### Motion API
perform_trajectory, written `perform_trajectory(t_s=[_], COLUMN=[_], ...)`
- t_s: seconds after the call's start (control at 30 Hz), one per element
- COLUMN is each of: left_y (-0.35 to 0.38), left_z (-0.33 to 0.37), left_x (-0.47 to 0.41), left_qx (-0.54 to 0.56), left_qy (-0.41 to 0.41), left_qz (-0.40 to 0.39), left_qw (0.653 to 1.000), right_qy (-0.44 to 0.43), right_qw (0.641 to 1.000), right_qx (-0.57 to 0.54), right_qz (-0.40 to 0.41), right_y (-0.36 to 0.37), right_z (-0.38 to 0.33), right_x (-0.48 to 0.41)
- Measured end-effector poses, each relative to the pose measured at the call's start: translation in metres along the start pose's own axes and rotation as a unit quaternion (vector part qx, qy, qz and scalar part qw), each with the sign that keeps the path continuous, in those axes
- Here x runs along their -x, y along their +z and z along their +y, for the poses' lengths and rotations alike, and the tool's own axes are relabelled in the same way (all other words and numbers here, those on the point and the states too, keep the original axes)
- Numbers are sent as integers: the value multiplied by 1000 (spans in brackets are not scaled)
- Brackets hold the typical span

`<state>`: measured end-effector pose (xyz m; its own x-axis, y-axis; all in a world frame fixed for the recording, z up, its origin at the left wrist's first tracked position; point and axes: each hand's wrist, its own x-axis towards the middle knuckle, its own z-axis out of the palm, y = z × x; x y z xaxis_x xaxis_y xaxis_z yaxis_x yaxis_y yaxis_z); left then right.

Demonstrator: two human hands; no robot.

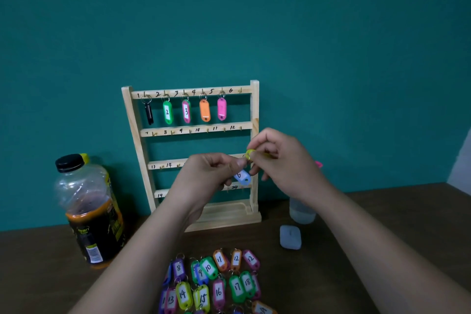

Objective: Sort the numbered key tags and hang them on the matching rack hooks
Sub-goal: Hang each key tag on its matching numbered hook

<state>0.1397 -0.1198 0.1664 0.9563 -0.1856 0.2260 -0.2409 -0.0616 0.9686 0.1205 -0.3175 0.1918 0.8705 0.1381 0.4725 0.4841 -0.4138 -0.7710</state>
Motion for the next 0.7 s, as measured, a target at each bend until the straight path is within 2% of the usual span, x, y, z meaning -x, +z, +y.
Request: perform_trajectory(t_s=[0.27, 0.37, 0.47, 0.53, 0.6, 0.7], left_y=[3, -4, -12, -12, -9, -4], left_z=[34, 50, 77, 98, 119, 145], left_x=[-30, -43, -57, -66, -73, -84], left_qx=[12, -14, -103, -226, -363, -468], left_qy=[-67, -48, 9, 69, 118, 158], left_qz=[-30, -6, 11, 21, 33, 34], left_qw=[997, 999, 995, 971, 924, 869], right_qy=[-58, -67, -57, -54, -64, -70], right_qw=[995, 992, 990, 987, 983, 978], right_qx=[3, -6, -15, -24, -16, -2], right_qz=[77, 103, 131, 151, 171, 195], right_y=[-2, -2, -1, -2, -4, -6], right_z=[4, 4, 1, -2, -5, -10], right_x=[-14, -25, -39, -52, -64, -82])
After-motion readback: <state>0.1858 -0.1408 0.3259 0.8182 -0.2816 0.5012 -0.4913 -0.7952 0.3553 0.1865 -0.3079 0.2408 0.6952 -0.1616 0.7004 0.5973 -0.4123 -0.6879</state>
